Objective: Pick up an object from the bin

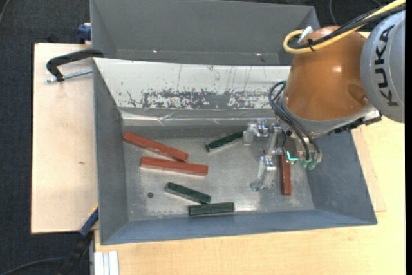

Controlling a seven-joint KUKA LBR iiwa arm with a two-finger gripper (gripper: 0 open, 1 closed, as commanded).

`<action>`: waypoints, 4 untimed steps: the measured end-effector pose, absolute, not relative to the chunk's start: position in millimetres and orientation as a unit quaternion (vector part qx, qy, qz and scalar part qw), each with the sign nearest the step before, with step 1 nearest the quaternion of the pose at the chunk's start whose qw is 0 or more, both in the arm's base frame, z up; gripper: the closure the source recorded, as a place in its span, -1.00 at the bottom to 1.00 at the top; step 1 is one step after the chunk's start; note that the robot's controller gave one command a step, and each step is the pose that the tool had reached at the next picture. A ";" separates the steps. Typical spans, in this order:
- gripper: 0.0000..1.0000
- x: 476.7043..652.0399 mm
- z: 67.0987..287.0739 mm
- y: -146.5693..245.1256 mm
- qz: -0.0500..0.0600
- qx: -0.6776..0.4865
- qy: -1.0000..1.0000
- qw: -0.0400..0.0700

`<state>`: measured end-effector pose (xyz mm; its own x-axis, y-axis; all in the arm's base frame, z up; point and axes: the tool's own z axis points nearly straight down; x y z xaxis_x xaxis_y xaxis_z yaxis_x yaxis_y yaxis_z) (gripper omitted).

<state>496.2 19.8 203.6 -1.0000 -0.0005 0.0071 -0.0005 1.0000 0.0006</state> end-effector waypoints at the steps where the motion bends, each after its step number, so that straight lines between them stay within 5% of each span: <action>1: -1.00 539.6 72.6 22.1 -0.001 -0.048 -0.999 0.002; 2: -1.00 603.9 71.8 48.6 -0.001 -0.011 -1.000 -0.005; 3: -1.00 576.8 72.7 108.4 -0.002 -0.047 -0.999 -0.001; 4: -1.00 590.1 71.7 156.0 -0.001 -0.002 -1.000 -0.004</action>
Offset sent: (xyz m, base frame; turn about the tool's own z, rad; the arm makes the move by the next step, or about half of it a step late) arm 0.0432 0.0017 -0.1279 0.0968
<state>590.1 156.0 71.7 -1.0000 0.0030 -0.0072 0.0030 1.0000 0.0028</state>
